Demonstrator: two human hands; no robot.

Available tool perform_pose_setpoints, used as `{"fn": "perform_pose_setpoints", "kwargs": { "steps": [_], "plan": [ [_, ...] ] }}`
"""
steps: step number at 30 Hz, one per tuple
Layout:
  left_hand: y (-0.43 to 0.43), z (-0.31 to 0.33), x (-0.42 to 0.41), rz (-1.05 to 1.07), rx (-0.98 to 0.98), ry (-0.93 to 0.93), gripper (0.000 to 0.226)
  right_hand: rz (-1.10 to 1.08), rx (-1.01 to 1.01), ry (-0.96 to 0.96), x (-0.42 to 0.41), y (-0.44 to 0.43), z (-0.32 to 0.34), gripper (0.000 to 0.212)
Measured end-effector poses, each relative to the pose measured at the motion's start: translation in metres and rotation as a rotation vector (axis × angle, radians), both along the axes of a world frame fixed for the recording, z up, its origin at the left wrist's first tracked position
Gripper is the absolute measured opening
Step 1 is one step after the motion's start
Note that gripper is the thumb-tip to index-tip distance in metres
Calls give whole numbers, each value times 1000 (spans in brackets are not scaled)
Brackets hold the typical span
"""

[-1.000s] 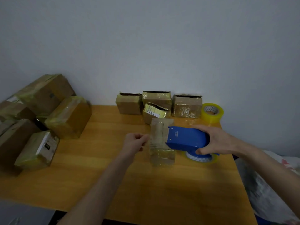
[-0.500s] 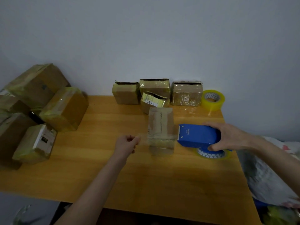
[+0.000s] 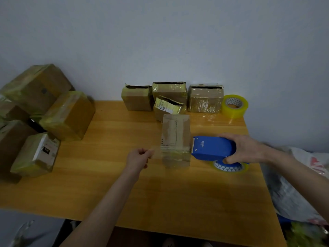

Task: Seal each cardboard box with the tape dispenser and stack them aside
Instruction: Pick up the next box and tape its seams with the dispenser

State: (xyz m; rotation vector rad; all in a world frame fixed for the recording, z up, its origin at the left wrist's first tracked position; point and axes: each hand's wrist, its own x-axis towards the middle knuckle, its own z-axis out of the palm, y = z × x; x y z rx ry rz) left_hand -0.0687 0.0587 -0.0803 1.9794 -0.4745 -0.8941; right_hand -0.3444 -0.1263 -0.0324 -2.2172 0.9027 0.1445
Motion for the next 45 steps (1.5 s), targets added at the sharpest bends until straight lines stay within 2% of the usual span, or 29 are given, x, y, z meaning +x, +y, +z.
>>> {"fn": "perform_pose_setpoints", "kwargs": {
  "steps": [3,7,8,11,12,13,15,16,17,18,20,21,23,26,29,35,40,45],
  "plan": [
    [-3,-6,0,-18,29,-40,23,13,5,0,2,0,-3,63],
    [-10,-10,5,-179,165,-210,25,31,11,-12,6,2,-8,62],
    [-10,-6,9,-227,224,-245,29,32,10,-18,7,2,-9,62],
    [-3,2,23,-318,443,-429,70,43,-7,-5,6,1,-12,64],
    [-1,5,25,-309,447,-551,69,42,-12,-1,4,1,-13,64],
    [1,7,22,-299,384,-710,59,32,-9,-6,2,1,-15,64],
    [2,11,2,-340,5,-1035,35,21,1,-18,-1,1,-17,64],
    [0,15,-16,-424,-174,-1150,31,22,-1,-19,-2,1,-17,64],
    [-4,16,-35,-553,-265,-1219,35,24,-7,-17,-3,1,-17,65],
    [-8,14,-52,-719,-247,-1203,46,27,-15,-15,-3,2,-16,66],
    [-16,1,-67,-937,-19,-1165,63,40,-36,-2,-5,3,-15,70],
    [-18,-5,-66,-985,93,-1161,66,49,-52,5,-7,4,-14,72],
    [-18,-11,-60,-988,191,-1194,68,61,-88,12,-8,5,-15,76],
    [-15,-16,-54,-997,182,-1191,70,58,-120,23,-10,4,-16,75],
    [-15,-20,-52,-995,183,-1237,70,44,-68,19,-20,0,-19,74],
    [-17,-23,-50,-983,126,-1216,72,14,-20,117,-48,-13,-19,79],
    [-14,-24,-51,-954,109,-1216,73,97,-112,240,-34,-9,-21,82],
    [-13,-26,-51,-958,130,-1228,73,209,-157,341,4,-8,-20,72]
  ]
}}
